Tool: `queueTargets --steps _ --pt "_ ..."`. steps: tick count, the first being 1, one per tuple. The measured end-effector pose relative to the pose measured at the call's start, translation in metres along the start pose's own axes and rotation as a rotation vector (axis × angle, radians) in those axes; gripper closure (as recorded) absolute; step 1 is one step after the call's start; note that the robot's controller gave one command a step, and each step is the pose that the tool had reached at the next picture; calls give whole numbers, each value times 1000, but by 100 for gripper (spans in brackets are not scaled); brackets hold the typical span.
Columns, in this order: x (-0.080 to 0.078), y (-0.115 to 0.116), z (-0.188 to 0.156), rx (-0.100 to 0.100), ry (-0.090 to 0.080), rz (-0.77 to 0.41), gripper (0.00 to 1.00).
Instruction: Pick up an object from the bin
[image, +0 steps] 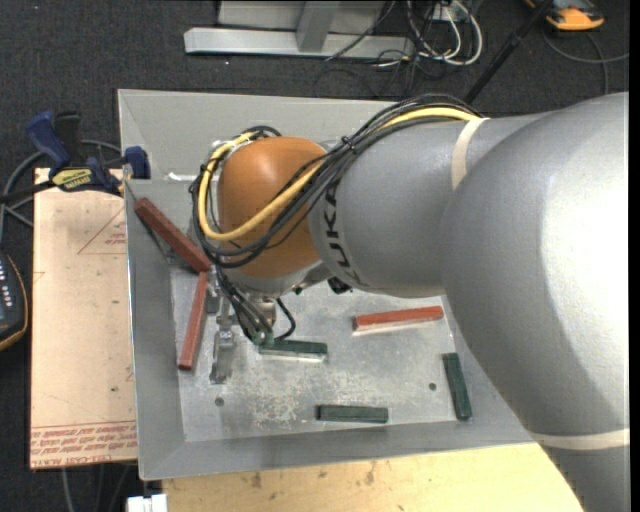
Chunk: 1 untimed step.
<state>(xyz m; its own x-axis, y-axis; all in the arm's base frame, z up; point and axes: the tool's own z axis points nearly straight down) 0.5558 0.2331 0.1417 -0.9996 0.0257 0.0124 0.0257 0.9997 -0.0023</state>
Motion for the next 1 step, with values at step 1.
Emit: queueTargets --steps 1 --pt "-70 -52 73 1 -13 -423 0"
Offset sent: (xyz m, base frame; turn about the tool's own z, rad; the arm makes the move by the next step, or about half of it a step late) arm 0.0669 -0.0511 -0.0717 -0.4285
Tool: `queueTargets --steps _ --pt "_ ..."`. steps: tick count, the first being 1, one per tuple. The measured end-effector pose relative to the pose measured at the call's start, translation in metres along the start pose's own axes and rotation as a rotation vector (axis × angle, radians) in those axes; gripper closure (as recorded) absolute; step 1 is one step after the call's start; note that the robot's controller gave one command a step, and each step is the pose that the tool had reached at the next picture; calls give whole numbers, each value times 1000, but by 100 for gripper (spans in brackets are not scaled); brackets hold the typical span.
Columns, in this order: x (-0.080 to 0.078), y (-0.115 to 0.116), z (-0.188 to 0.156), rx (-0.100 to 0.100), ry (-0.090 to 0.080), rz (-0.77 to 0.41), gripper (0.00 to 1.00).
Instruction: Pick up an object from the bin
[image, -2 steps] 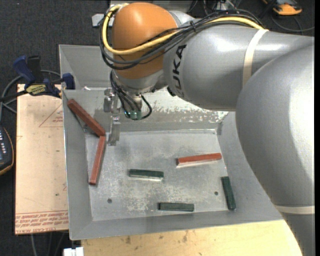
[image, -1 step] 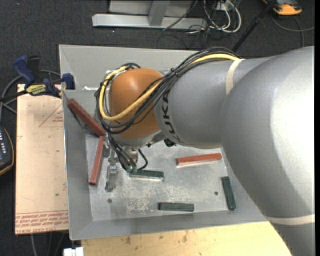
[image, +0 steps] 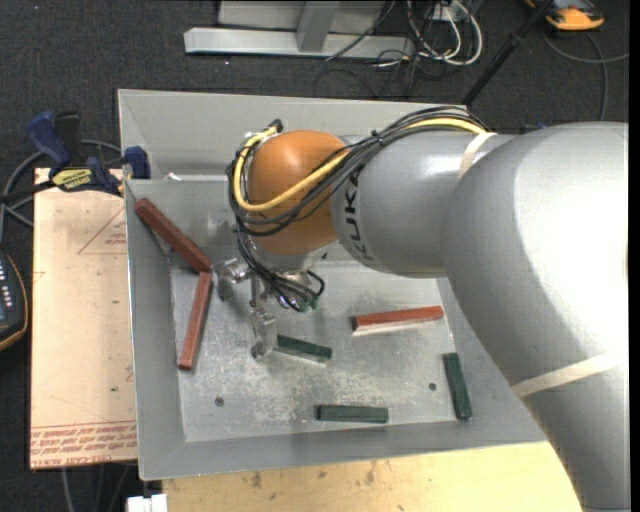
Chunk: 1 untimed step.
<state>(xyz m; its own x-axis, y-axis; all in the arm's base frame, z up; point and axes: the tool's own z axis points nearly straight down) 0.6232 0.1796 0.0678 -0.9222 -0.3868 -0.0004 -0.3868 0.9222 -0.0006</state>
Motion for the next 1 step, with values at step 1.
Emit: queueTargets --steps 1 --pt "34 -49 -2 -1 0 77 0"
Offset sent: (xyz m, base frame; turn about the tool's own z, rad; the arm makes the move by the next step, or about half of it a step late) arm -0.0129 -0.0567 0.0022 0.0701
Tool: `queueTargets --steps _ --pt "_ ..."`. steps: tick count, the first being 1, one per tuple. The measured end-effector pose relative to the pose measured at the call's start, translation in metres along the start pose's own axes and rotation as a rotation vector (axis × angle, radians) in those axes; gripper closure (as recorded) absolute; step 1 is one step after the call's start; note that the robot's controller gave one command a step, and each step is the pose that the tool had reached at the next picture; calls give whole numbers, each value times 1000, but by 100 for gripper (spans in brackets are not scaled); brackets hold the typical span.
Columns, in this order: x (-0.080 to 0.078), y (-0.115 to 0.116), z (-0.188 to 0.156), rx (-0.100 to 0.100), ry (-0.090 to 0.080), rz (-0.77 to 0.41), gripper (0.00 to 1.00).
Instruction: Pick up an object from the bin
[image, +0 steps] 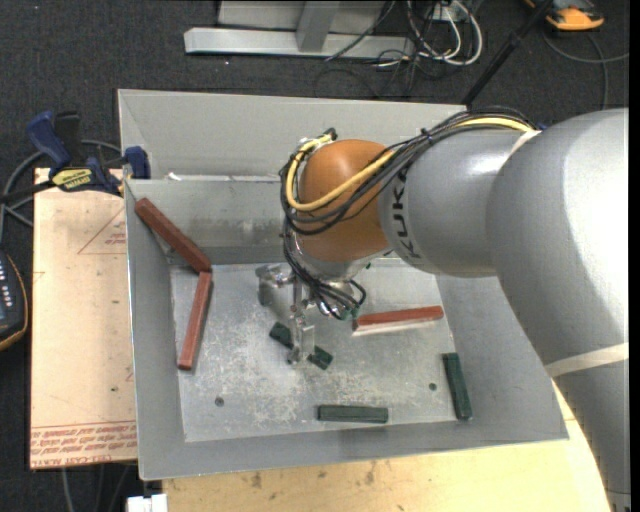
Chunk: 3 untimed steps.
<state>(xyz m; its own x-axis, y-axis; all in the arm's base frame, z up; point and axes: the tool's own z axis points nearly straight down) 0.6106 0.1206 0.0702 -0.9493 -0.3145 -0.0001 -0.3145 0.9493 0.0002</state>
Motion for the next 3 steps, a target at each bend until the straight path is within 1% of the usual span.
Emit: queueTargets --steps 1,2,3 --pt "39 -15 0 -1 2 26 0" --pt "36 -14 -1 -1 -3 24 100" --pt "-3 -16 -137 0 -14 115 100"
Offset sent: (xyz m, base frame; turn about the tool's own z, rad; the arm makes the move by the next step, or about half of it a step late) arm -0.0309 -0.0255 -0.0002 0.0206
